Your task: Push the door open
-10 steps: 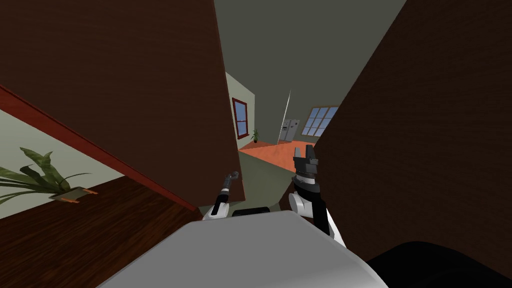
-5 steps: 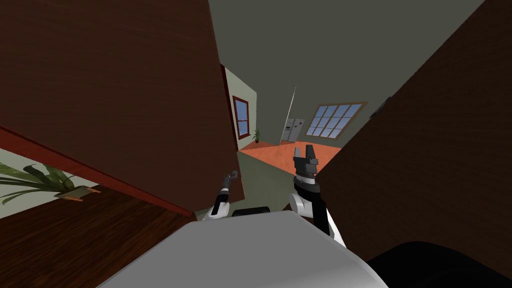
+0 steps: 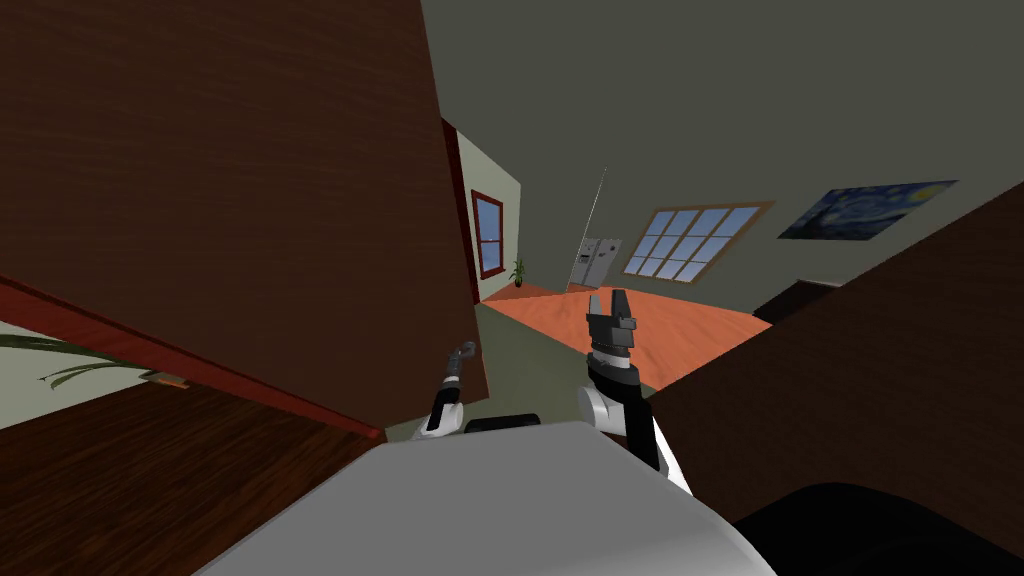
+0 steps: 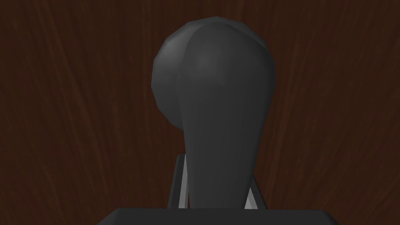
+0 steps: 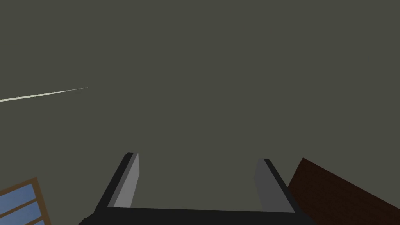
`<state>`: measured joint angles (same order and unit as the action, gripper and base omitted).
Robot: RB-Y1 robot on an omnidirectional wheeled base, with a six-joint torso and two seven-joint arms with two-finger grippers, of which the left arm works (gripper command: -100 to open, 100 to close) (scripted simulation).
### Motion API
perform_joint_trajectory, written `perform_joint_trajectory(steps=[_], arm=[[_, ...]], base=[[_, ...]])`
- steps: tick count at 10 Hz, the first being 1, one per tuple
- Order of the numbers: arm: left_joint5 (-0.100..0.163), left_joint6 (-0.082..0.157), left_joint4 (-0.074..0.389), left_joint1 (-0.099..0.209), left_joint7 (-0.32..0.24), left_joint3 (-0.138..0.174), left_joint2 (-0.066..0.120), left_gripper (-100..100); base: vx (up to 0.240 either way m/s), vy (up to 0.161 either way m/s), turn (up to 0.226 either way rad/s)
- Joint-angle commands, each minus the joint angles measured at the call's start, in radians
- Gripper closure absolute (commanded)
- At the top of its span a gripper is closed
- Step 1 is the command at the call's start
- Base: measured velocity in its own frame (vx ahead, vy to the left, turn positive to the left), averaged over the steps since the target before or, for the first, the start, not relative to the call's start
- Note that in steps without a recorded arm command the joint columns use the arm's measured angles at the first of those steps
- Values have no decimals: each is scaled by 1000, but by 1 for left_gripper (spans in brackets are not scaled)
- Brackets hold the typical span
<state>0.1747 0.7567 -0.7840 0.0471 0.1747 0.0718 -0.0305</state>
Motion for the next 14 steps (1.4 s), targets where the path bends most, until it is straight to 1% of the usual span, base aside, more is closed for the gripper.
perform_joint_trajectory(steps=[1,2,3,4,5,6,7,9,11,12,13,14], arm=[[9,2,-2,-1,7,15,31,100],[11,3,-2,-2,9,18,35,100],[18,4,-3,-3,14,29,45,100],[23,5,-4,-4,18,37,49,100],[23,5,-4,-4,18,37,49,100],[33,8,-6,-5,27,53,48,100],[38,9,-7,-6,31,61,43,100],[50,12,-8,-8,39,79,20,100],[58,14,-10,-9,46,93,-14,100],[58,16,-8,-12,44,96,3,100],[72,19,-10,-14,52,118,36,100],[78,19,-12,-14,56,126,44,100]], base=[[139,17,33],[185,-4,24],[224,-39,63],[236,-55,64],[148,-29,46],[199,-52,59],[227,-88,79],[213,-55,96],[152,-88,76],[61,-36,60],[147,-33,36],[220,-40,63]])
